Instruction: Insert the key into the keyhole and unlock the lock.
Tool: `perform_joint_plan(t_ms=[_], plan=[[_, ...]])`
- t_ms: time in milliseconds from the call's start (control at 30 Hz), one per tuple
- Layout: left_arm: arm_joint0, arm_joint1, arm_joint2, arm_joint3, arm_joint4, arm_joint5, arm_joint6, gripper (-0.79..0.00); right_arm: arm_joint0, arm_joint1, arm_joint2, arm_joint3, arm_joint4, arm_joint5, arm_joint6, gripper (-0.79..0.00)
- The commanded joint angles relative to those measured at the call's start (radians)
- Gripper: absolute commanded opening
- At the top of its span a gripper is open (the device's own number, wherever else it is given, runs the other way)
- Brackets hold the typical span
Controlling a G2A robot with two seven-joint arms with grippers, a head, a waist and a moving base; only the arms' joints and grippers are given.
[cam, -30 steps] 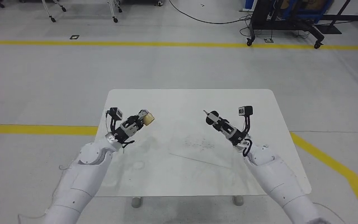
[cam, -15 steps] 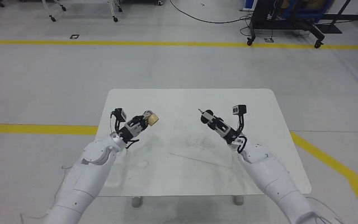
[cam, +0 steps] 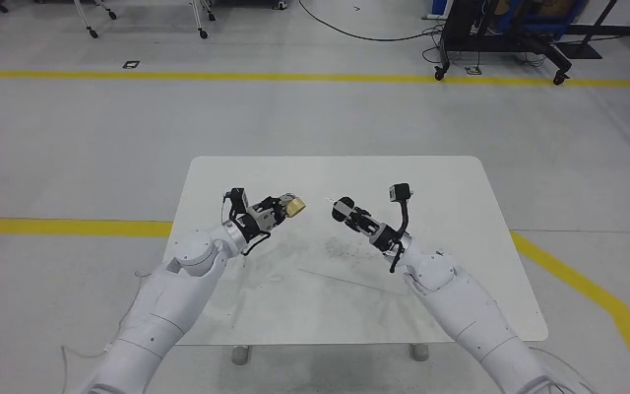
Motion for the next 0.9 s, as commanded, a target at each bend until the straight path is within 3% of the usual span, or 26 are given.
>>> perform_joint_plan(t_ms=[0,133,300,567,867], plan=[[0.002,0.0,0.0,0.0,0.001,-0.001,0.004,-0.785,0.0,0.0,0.0,0.0,0.0,0.0,0.0,-0.785],[0.036,-0.009,-0.01,0.035,-0.079,-0.013,0.02,-0.785,-0.002,-0.003,-0.01,-0.015,-0.03,0.039,-0.006,-0.785],[0.007,-0.024,0.014,0.062,-0.021,-0.042,0.086,-0.785,0.006,-0.019,-0.063,-0.078,-0.211,0.264,-0.089,-0.785],[-0.001,-0.038,0.029,0.077,0.066,-0.086,0.151,-0.785,-0.053,-0.028,-0.087,-0.224,-0.277,0.51,-0.119,-0.785],[0.015,-0.044,0.014,0.066,0.082,-0.083,0.148,-0.785,-0.065,-0.044,-0.097,-0.256,-0.301,0.577,-0.162,-0.785]])
